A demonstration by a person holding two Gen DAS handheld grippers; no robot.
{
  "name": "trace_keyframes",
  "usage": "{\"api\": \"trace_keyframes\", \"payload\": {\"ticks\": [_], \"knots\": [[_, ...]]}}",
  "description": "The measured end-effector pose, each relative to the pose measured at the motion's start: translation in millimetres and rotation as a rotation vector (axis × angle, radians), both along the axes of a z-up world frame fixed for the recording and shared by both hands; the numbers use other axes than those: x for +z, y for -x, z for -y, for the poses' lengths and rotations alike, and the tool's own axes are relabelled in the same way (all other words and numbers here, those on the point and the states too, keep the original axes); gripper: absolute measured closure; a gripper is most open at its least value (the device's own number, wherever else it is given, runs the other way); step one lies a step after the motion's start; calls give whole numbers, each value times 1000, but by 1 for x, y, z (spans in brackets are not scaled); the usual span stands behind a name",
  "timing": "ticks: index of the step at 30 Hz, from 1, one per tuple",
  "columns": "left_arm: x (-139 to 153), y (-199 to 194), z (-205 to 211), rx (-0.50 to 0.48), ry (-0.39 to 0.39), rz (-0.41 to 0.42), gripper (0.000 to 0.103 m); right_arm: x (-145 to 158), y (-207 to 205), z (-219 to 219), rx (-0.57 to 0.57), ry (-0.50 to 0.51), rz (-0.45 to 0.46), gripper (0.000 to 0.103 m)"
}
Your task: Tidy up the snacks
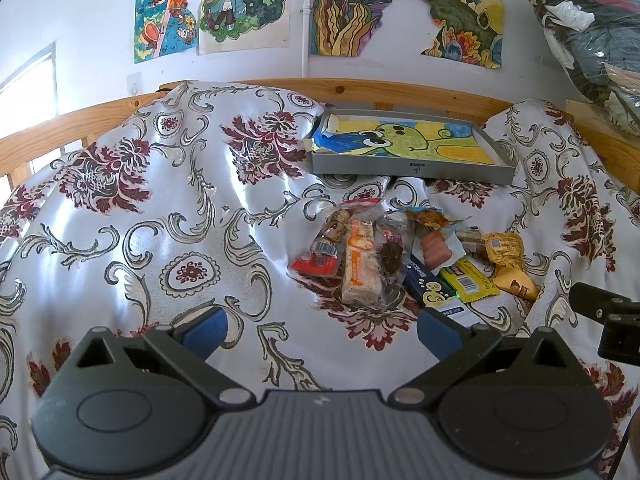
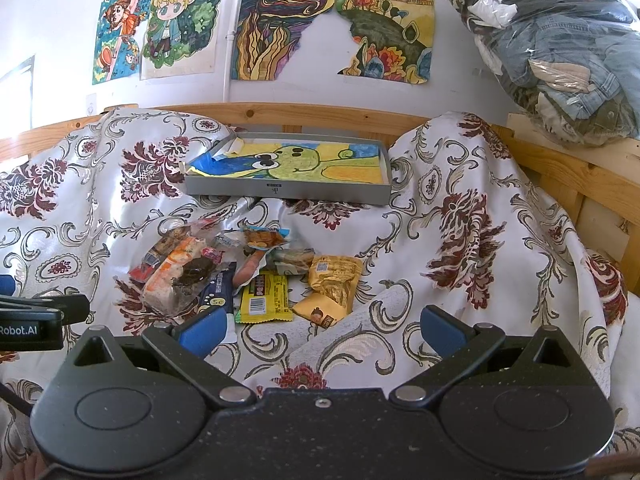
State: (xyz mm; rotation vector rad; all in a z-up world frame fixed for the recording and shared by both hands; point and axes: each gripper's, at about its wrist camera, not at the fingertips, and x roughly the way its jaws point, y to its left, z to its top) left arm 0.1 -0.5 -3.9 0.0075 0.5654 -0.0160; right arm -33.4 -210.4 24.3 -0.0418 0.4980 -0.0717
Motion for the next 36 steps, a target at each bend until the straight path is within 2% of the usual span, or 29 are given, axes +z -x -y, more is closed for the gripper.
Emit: {"api": "trace_keyframes", "payload": {"ticks": [26,36], "knots": [[-5,0,1,0,4,-8,0,1,0,-1,-2,1,-3,1],[-9,-3,2,24,-1,-46,0,2,-4,1,-16,-21,-66,1]]}}
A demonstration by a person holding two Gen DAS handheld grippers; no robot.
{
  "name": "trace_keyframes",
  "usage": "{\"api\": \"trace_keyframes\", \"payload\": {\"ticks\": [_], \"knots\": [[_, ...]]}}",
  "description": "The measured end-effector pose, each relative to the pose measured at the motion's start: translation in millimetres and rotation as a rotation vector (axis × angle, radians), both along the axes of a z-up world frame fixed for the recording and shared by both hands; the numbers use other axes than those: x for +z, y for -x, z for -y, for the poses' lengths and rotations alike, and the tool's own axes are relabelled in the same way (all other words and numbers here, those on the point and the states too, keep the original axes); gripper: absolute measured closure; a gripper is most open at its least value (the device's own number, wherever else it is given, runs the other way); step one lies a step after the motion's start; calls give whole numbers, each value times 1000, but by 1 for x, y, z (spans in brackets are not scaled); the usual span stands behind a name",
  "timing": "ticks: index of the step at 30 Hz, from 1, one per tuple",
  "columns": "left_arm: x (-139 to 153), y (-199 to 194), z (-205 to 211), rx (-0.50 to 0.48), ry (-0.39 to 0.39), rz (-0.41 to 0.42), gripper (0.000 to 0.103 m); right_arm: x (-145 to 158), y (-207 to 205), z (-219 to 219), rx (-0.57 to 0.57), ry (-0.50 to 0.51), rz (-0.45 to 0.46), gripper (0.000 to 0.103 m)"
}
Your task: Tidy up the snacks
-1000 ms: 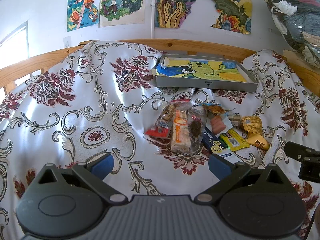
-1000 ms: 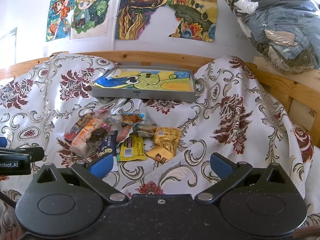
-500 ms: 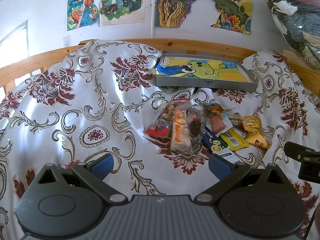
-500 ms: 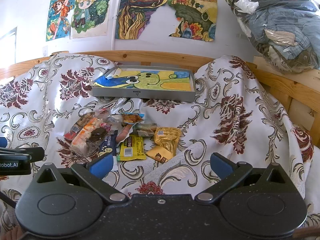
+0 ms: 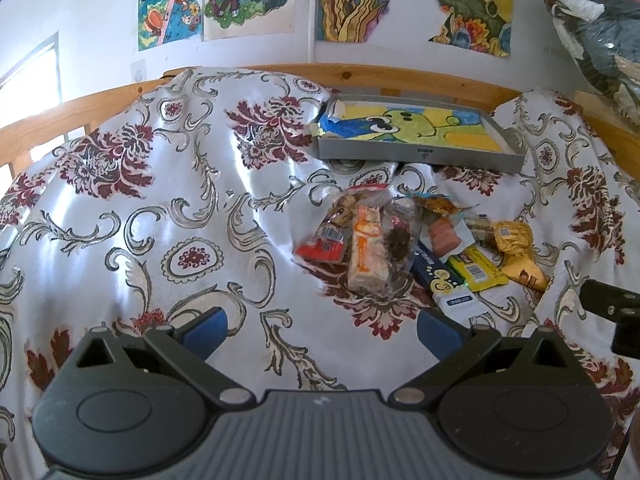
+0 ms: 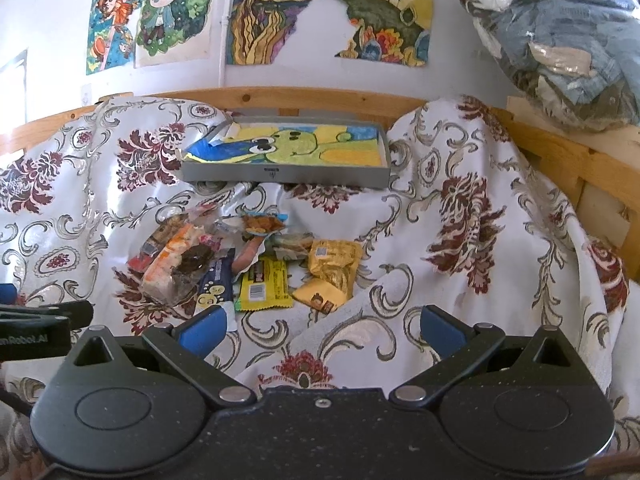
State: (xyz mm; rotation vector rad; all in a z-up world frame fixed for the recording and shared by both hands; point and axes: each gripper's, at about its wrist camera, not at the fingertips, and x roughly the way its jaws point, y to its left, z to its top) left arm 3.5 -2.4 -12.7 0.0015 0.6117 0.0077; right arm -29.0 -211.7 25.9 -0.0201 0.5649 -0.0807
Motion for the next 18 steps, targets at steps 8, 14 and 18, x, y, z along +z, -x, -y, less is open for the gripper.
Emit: {"api": "trace_keyframes", "payload": {"ticks": [8,14,18], "knots": [[3,-5,1,22,-39,0,0,11,-10,2,-30,36,-42,1],[11,-26,0,9,-39,-31,0,19,-28,2,66,81,-31,1],[16,-46,1,-25,-58,-48,0,15,-45,2,122,103,-44,1]]}}
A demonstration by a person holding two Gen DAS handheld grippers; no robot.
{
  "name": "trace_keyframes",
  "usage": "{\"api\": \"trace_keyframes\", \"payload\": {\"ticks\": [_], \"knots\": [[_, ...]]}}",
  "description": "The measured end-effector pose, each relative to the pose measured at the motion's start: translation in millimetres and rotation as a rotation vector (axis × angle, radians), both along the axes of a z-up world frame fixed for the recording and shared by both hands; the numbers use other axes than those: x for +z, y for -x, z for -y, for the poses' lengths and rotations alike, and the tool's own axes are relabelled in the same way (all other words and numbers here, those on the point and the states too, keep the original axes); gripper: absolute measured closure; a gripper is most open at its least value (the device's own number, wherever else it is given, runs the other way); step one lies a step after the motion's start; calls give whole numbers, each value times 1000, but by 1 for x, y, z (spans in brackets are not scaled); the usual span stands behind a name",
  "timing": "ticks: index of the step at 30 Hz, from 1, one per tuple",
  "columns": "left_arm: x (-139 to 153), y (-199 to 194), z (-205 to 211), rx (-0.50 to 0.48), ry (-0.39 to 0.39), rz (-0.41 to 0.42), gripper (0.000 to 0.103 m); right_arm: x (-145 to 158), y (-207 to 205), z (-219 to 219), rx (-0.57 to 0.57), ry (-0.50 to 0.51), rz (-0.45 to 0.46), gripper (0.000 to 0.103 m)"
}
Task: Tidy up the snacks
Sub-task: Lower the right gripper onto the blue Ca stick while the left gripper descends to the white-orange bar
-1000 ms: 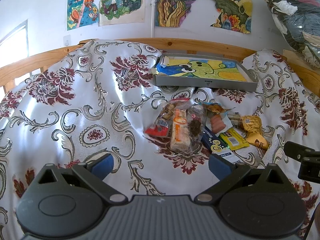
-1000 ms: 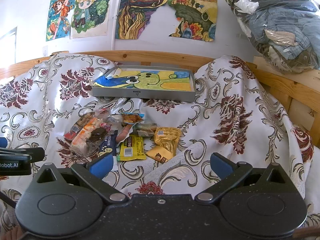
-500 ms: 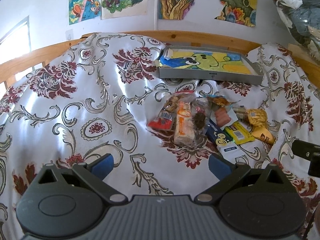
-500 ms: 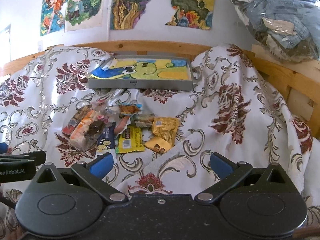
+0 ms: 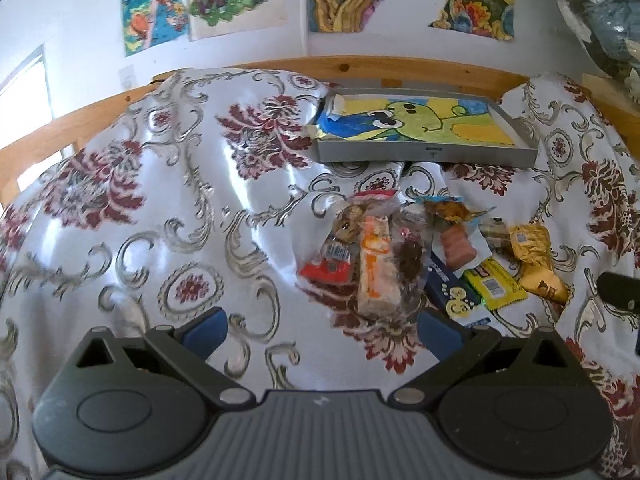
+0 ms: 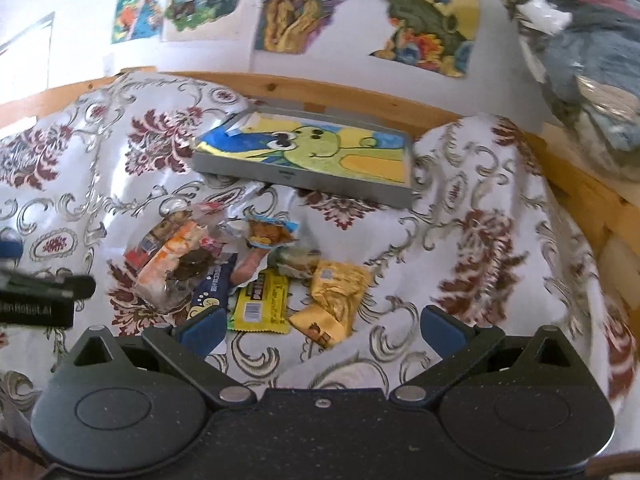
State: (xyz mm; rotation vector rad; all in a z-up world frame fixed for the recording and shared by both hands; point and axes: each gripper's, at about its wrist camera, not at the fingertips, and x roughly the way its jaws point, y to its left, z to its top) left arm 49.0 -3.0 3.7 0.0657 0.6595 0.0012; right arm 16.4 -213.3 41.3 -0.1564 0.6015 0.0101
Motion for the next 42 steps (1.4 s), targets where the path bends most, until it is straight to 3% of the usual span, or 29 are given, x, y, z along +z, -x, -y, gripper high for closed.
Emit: {"api": "trace_keyframes", "payload": {"ticks": [8,15,20,23,27,30,34,39,42], "knots": [[4,-44,8,-81,-12,-68,0,-19,-31,2,69,15,-20,1],[-13,-71,11,-110,8,-110,1,-38,-51,-15,198,27,-1,1],[-23,-81,10,-155,-37,-94,1,-51,-70,-30,221,8,-18,1],[-24,-90,5,-165,-18,-103,2,-58,-75,-41,272,-20,-19,9],[-27,-104,-3,-197,44,-154,10,-67,-78,-54,328,-43,-33,18],[-30,-111,-6,-229,85,-184,16,-74,-83,-56,343,-91,-70,35],[-37,-118,-5,-282,115,-233,24,-79,-90,-57,351,-133,-105,48],[-46,-126,1,-324,114,-281,38,-85,-96,-55,332,-168,-135,54],[-47,-134,1,-316,127,-285,38,-90,-102,-56,317,-150,-161,59]]}}
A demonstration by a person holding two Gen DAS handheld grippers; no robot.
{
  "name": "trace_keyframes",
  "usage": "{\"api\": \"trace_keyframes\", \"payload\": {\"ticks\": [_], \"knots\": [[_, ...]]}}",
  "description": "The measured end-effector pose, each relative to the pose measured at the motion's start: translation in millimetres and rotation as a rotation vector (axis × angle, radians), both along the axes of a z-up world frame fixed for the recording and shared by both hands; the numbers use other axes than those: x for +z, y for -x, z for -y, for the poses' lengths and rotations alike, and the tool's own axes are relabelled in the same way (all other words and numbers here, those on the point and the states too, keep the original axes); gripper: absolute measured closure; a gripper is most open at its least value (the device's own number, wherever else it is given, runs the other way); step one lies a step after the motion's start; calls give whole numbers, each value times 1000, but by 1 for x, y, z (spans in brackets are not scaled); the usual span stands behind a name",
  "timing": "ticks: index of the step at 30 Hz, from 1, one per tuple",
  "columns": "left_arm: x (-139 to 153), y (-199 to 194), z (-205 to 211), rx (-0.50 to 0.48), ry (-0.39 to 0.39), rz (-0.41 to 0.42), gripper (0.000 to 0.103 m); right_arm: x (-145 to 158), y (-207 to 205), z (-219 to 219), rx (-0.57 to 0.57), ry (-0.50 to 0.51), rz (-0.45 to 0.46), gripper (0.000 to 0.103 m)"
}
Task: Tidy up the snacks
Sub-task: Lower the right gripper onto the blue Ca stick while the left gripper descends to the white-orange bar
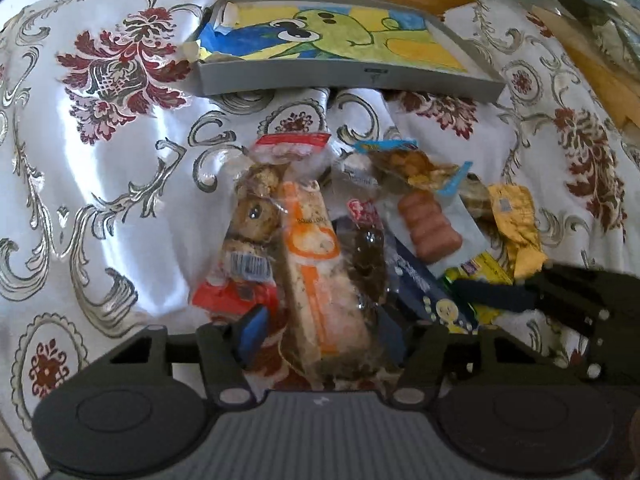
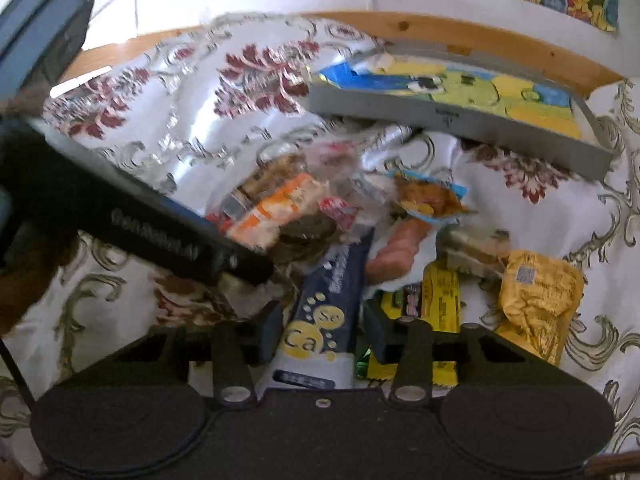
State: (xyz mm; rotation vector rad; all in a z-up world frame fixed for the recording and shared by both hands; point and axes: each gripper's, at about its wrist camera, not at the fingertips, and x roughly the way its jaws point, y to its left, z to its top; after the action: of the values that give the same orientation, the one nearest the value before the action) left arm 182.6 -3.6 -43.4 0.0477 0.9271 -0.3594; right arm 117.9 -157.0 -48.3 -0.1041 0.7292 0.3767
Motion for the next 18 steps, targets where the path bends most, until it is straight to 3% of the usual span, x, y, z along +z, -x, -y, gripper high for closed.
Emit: {"api": "trace_keyframes", "payload": {"ticks": [14,18], "knots": [[-6,-26,7,-7,16,-43,31,-6,-16,8,-69,-1,11,66],[0,-31,-8,48,94,-38,31,-7,-16,8,-63,7,14,65]]}}
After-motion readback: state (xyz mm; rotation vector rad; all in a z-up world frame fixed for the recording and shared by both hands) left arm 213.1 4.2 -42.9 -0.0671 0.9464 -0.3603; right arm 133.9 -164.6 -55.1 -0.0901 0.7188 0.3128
